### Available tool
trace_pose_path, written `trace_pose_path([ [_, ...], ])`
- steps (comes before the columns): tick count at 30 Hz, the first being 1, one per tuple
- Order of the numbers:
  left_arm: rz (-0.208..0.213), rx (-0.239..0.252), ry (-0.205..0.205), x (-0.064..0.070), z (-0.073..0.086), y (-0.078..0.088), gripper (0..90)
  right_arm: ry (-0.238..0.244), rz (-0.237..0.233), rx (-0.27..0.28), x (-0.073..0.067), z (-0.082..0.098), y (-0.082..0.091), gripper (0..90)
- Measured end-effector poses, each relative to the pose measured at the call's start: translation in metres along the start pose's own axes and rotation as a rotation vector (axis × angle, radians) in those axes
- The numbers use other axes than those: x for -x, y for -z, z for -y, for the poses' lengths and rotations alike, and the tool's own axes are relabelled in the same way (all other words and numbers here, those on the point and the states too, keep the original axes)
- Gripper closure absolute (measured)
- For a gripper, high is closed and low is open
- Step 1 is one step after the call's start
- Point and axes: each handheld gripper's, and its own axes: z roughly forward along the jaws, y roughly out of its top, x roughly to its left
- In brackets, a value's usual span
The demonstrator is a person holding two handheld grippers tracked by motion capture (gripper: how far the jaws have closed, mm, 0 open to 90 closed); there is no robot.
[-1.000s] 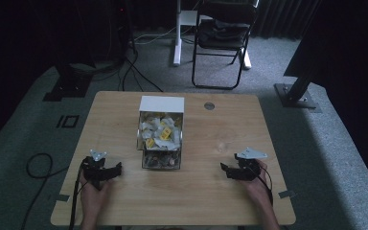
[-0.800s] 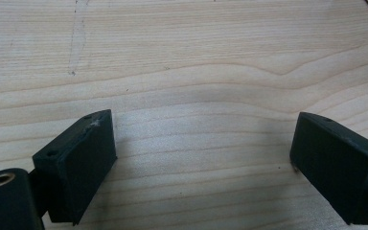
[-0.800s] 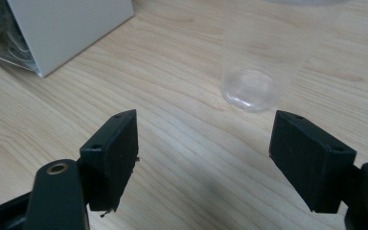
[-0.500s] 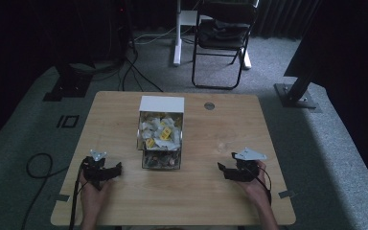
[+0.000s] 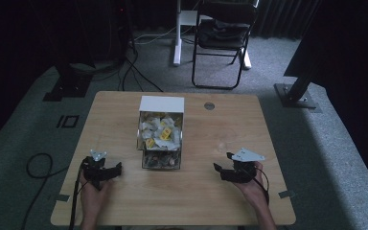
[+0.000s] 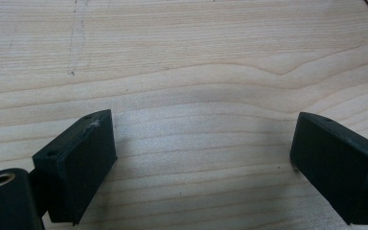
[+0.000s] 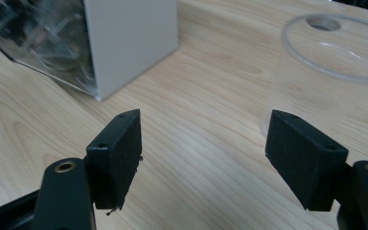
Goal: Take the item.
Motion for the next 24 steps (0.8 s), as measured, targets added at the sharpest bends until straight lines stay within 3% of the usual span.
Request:
trace_pose_path([
  [24, 0.0, 0.0, 0.0, 0.0, 0.0, 0.0, 9.0, 0.041, -0.068, 0.035, -0.027, -0.014, 0.0, 28.6],
])
